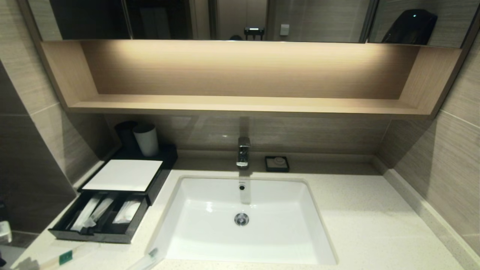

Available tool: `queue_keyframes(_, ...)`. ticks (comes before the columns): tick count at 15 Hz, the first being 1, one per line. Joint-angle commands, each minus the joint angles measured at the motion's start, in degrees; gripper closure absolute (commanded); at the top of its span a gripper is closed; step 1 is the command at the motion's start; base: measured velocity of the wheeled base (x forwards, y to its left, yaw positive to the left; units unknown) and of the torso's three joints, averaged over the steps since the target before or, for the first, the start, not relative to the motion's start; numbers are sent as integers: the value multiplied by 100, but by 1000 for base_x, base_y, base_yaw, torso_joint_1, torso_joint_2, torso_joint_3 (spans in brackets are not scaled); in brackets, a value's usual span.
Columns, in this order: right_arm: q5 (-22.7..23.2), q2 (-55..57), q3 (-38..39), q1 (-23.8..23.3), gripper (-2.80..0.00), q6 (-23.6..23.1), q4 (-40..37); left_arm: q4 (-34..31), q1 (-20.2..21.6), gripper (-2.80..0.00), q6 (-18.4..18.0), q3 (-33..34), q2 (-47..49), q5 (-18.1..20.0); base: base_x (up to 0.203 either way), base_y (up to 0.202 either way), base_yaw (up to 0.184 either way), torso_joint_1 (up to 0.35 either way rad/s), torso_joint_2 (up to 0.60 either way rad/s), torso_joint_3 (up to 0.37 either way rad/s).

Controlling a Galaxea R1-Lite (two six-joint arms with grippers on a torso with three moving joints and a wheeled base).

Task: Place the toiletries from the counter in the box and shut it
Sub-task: Pick up the bathroom toiletry

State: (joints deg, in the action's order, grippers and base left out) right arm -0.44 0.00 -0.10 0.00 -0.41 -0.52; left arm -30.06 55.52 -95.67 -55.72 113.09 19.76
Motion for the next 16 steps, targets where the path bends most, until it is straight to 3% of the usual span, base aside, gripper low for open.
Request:
queue_keyframes(1, 0, 0, 1, 0, 0, -2, 0, -17, 12, -280, -57, -9, 100, 10, 0, 0, 0, 0, 0, 0)
queue_keyframes(16, 0, 0, 1, 0, 0, -2, 0, 71, 12, -280, -92, -102, 459, 19, 0, 0, 0, 0, 0, 0)
